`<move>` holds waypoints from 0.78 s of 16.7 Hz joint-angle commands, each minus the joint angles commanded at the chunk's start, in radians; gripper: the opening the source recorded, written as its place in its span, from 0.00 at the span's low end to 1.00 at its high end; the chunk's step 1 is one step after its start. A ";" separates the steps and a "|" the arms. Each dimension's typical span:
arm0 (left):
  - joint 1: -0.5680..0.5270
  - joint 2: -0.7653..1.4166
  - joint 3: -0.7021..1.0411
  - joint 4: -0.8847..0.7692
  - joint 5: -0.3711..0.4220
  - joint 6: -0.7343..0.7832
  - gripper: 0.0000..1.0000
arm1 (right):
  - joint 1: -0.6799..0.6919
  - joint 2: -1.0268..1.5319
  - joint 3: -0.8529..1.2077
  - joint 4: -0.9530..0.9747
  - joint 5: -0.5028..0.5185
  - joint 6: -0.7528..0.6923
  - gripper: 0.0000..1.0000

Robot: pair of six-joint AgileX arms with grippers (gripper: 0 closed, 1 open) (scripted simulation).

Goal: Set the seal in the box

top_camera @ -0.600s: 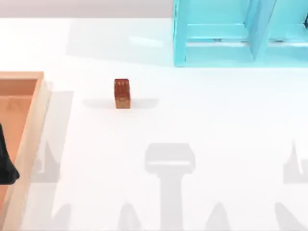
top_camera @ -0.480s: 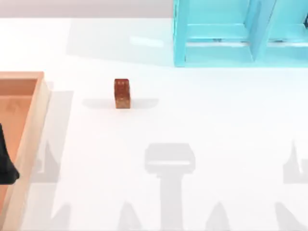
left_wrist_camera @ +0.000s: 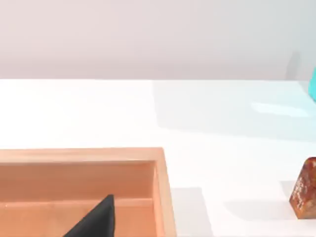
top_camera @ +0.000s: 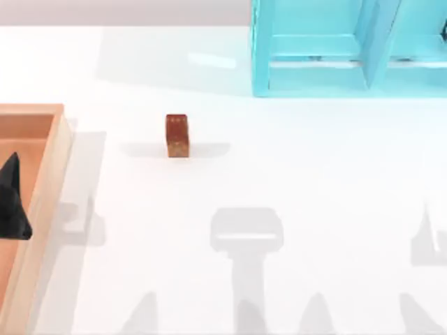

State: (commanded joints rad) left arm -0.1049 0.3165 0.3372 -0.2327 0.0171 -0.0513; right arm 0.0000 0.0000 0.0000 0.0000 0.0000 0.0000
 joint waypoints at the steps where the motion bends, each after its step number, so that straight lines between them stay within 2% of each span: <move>1: -0.021 0.080 0.079 -0.059 0.001 -0.011 1.00 | 0.000 0.000 0.000 0.000 0.000 0.000 1.00; 5: -0.106 0.472 0.437 -0.345 -0.004 -0.058 1.00 | 0.000 0.000 0.000 0.000 0.000 0.000 1.00; 13: -0.250 1.417 1.272 -1.000 -0.037 -0.164 1.00 | 0.000 0.000 0.000 0.000 0.000 0.000 1.00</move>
State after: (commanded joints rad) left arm -0.3553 1.7338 1.6095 -1.2323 -0.0196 -0.2152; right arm 0.0000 0.0000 0.0000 0.0000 0.0000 0.0000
